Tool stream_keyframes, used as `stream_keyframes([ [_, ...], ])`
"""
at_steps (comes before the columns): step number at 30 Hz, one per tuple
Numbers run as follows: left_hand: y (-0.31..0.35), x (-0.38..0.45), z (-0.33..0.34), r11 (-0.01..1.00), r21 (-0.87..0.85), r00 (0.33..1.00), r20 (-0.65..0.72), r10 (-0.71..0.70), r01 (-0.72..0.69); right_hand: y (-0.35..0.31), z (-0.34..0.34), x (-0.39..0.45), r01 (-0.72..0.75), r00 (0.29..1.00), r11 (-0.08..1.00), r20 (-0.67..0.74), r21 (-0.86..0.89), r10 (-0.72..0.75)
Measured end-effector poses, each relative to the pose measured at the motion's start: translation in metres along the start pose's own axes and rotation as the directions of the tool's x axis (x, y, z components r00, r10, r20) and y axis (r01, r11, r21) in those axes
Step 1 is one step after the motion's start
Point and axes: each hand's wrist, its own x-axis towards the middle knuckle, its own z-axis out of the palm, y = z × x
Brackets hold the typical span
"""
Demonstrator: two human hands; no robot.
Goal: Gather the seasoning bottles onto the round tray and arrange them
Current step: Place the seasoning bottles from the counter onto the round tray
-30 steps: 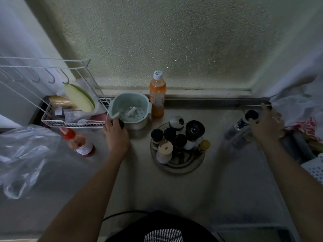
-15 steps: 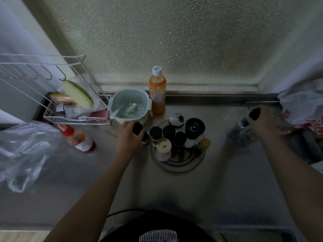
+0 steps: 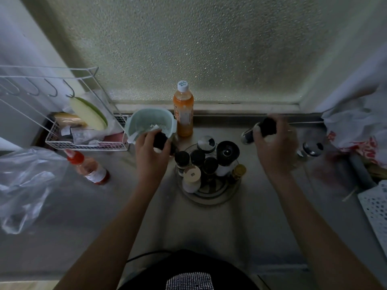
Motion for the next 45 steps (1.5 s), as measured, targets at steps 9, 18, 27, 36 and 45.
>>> stream_keyframes([
  [9,0.052,0.001,-0.012,0.972,-0.204,0.992,-0.073,0.103,-0.116,-0.009,0.010,-0.039,-0.141,0.914,0.988,0.392,0.066,0.104],
  [18,0.076,-0.016,0.001,0.932,-0.287,0.833,0.443,0.333,-0.219,0.001,0.010,-0.035,-0.273,0.841,0.959,0.502,0.068,0.204],
  [27,0.071,-0.030,0.018,0.886,-0.135,0.537,0.751,0.383,-0.443,0.000,0.004,-0.041,-0.281,0.837,0.952,0.517,0.123,0.180],
  [36,0.051,-0.047,0.045,0.800,-0.083,0.455,0.786,0.419,-0.594,0.003,-0.008,-0.035,-0.294,0.747,0.949,0.647,0.115,0.153],
  [45,0.046,-0.044,0.048,0.797,-0.100,0.451,0.779,0.436,-0.596,0.016,0.004,-0.057,-0.423,0.594,0.893,0.791,0.156,0.143],
])
